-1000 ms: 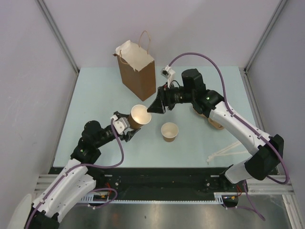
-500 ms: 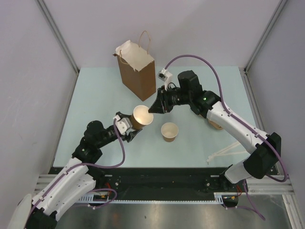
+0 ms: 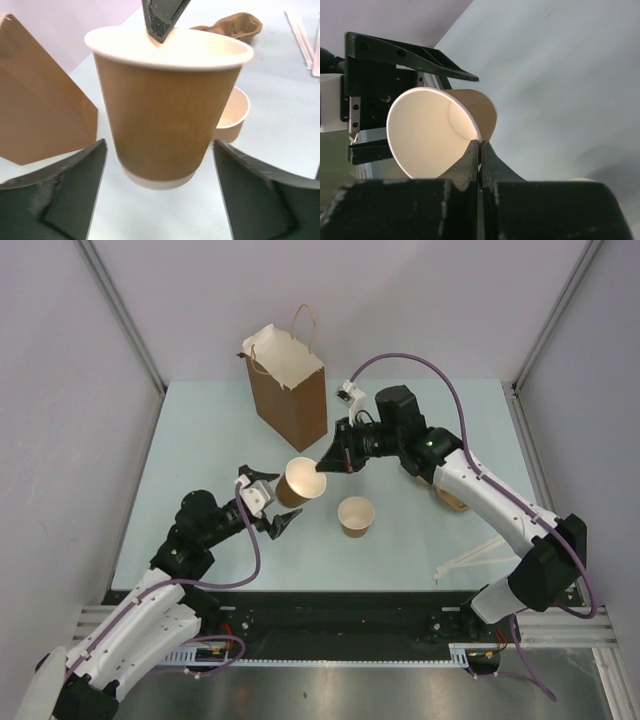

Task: Pack the takeout coffee

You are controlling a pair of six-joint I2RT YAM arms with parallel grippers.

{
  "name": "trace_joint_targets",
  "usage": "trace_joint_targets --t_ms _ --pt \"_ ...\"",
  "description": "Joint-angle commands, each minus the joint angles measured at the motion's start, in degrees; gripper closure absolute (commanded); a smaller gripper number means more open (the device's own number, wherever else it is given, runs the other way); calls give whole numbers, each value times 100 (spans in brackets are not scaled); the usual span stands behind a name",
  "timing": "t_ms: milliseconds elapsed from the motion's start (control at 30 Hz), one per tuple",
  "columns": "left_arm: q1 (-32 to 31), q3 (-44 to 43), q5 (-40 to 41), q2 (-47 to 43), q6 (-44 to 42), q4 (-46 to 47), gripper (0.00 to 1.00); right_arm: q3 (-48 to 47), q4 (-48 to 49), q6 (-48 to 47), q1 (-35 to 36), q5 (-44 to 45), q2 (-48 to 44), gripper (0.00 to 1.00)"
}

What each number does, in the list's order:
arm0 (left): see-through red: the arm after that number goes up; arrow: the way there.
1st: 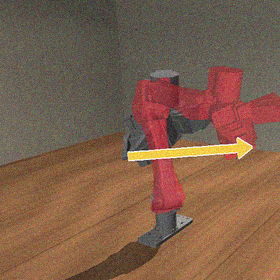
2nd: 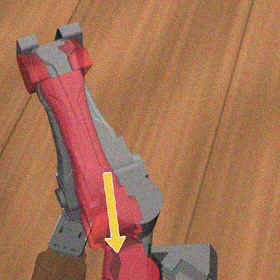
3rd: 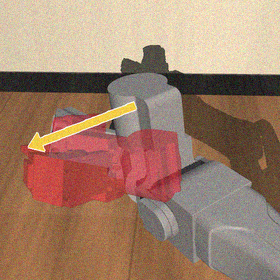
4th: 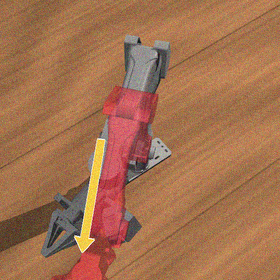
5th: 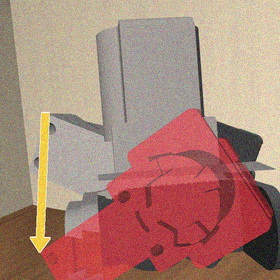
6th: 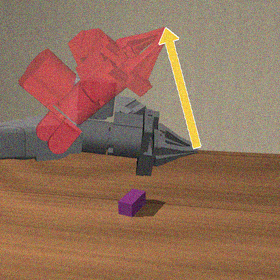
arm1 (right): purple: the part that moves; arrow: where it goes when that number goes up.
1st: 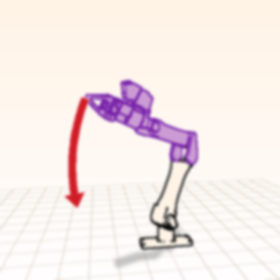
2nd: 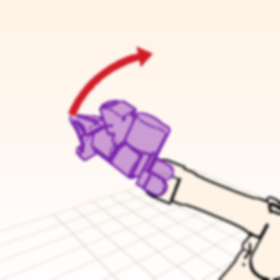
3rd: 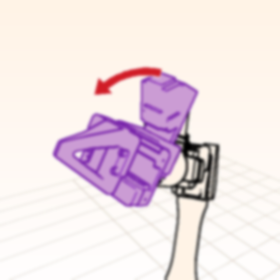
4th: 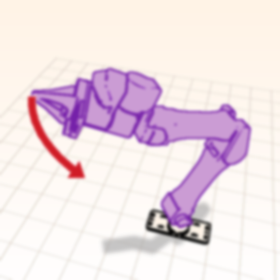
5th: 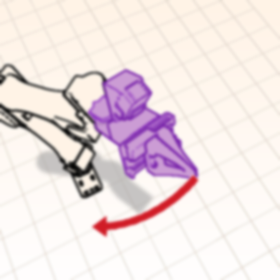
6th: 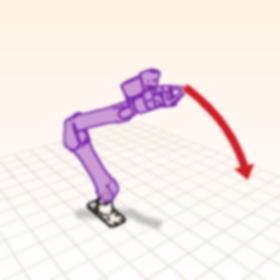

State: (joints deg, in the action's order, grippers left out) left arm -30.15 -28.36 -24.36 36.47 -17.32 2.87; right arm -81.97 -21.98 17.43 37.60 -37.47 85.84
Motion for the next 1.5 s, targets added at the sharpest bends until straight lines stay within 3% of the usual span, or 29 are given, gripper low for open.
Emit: trace_joint_targets --t_ms 0,100,233,467,600,733,1000,1333,1467 --pt "-35 -372 438 -17 291 -111 0 -126 133 190 -559 21 20 100" --pt "-8 -372 800 -96 308 -541 0 -240 -165 -36 -1473 -111 -6 100" --pt "115 -460 749 -175 650 -832 0 -477 -806 -951 -2841 372 -33 100" --pt "150 -1066 907 396 915 -1227 1 -1021 -1616 -2524 -4443 2198 827 100" --pt "159 -1531 942 834 1046 -1658 1 -1250 -1766 -2981 -4902 3016 1478 100" --pt "229 -1778 670 1046 1257 -1982 1 -1531 -2073 -3114 -5237 3044 2128 100" --pt "264 -1796 581 1091 1442 -1984 0 -1936 -2030 -3009 -5781 2404 2920 100" --pt "308 -1646 617 1064 1442 -1905 0 -1813 -1696 -2763 -5940 2183 2859 100" --pt "308 -1664 652 1064 1442 -1896 0 -1901 -1819 -2745 -5949 2262 2964 77"
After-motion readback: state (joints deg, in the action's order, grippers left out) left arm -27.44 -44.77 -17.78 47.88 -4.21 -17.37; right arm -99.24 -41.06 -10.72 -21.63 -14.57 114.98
